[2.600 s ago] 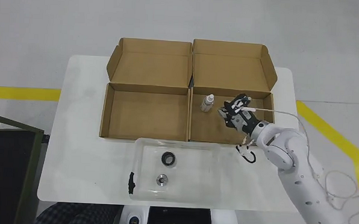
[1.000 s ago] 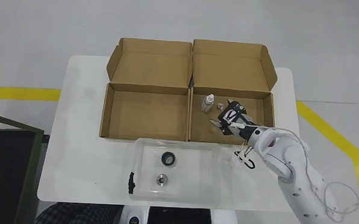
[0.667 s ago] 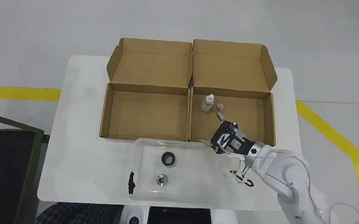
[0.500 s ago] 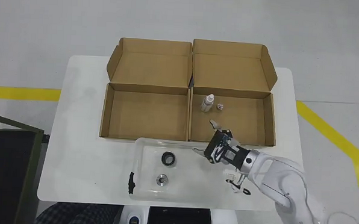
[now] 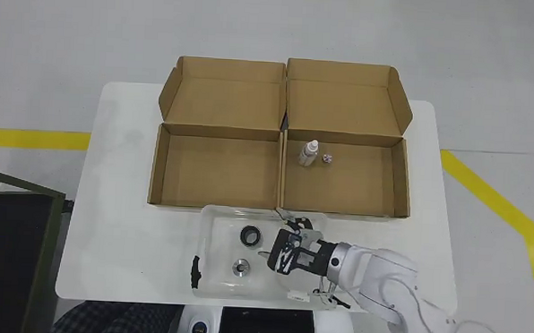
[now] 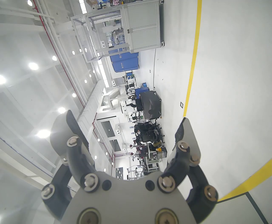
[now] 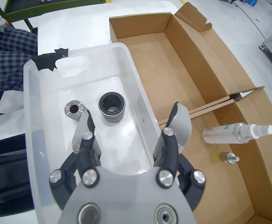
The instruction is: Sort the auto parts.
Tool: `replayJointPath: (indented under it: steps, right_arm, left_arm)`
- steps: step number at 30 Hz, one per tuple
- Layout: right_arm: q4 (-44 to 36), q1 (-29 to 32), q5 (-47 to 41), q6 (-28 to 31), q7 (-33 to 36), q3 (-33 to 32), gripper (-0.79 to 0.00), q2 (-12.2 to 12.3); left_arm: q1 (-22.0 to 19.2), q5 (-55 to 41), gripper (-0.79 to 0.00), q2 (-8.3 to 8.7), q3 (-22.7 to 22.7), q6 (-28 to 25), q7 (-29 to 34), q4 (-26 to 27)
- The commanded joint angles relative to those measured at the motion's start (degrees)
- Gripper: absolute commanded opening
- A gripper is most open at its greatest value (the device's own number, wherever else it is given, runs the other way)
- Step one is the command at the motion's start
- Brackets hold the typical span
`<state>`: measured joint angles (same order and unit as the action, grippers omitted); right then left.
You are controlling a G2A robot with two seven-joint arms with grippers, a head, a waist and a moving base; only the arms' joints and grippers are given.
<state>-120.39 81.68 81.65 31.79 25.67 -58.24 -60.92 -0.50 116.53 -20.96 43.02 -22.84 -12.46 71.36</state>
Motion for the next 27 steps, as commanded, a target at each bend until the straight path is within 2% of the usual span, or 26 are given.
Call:
replayJointPath:
  steps: [1, 6, 14, 27]
  right_arm:
    - [1.2, -0.8, 0.4, -0.4, 0.1, 1.3, -0.191, -0.3]
    - [3.5, -2.4, 0.7, -1.1, 0.6, 3.9, -0.219, -0.9]
    - [6.1, -4.6, 1.6, -2.0, 1.0, 7.2, -0.206, -1.7]
    - [11.4, -8.3, 2.3, -3.8, 1.0, 11.7, -0.237, -3.4]
  left_arm:
    - [0.0, 0.0, 0.0, 0.0, 0.0, 0.0, 0.0, 0.0]
    - [0.0, 0.0, 0.0, 0.0, 0.0, 0.0, 0.0, 0.0]
    - [0.0, 0.0, 0.0, 0.0, 0.0, 0.0, 0.0, 0.0]
    - [0.0, 0.0, 0.0, 0.0, 0.0, 0.0, 0.0, 0.0]
